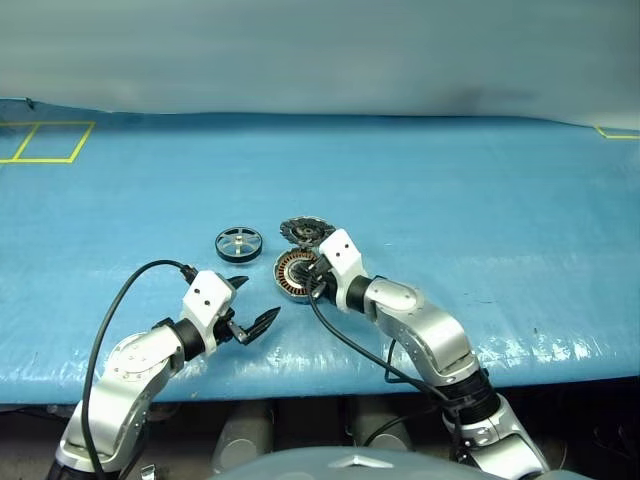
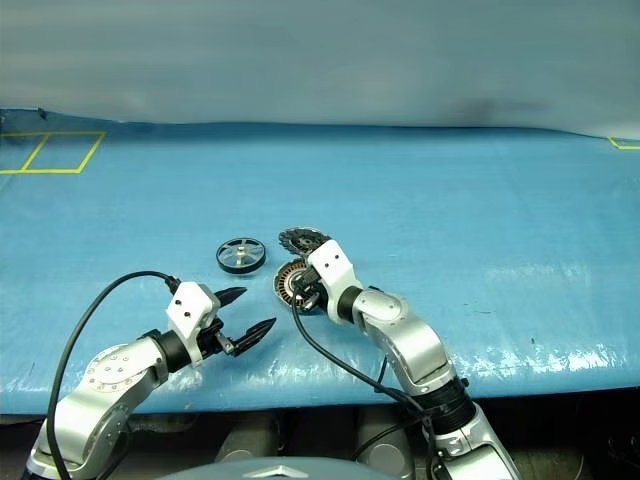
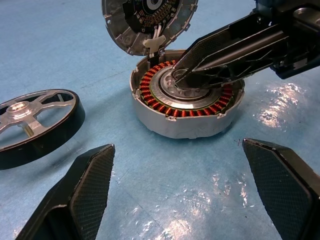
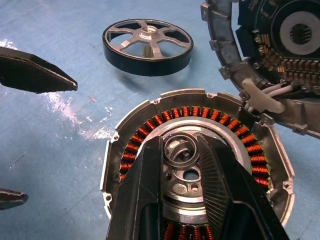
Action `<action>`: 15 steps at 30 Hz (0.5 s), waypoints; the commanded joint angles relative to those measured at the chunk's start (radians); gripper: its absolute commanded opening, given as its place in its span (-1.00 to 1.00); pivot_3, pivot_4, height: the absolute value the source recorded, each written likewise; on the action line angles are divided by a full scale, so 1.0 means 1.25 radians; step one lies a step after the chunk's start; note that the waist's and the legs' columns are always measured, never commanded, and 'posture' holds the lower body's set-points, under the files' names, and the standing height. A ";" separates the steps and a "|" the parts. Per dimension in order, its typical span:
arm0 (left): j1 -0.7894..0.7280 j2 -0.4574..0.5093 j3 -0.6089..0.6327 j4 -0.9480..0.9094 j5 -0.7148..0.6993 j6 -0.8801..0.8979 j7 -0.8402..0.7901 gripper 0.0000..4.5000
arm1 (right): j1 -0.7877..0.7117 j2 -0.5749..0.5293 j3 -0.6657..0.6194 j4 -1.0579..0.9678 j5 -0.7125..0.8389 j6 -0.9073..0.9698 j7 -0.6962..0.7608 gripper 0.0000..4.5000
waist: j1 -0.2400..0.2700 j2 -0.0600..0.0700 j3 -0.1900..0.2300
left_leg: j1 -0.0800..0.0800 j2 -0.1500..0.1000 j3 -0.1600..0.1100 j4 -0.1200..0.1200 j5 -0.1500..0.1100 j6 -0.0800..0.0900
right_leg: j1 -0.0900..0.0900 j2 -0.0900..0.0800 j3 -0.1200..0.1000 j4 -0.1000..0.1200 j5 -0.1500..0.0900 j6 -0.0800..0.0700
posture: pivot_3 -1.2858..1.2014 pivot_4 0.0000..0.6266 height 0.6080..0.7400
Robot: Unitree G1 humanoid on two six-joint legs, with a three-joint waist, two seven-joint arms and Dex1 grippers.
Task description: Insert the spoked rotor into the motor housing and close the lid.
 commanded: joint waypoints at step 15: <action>0.002 -0.003 0.004 -0.026 -0.007 -0.023 -0.005 1.00 | 0.011 -0.002 -0.019 0.001 -0.012 -0.011 -0.012 -0.71 | 0.000 0.000 0.000 | 0.000 0.000 0.000 0.000 0.000 0.000 | 0.000 0.000 0.000 0.000 0.000 0.000 | 0.03 -0.52 1.00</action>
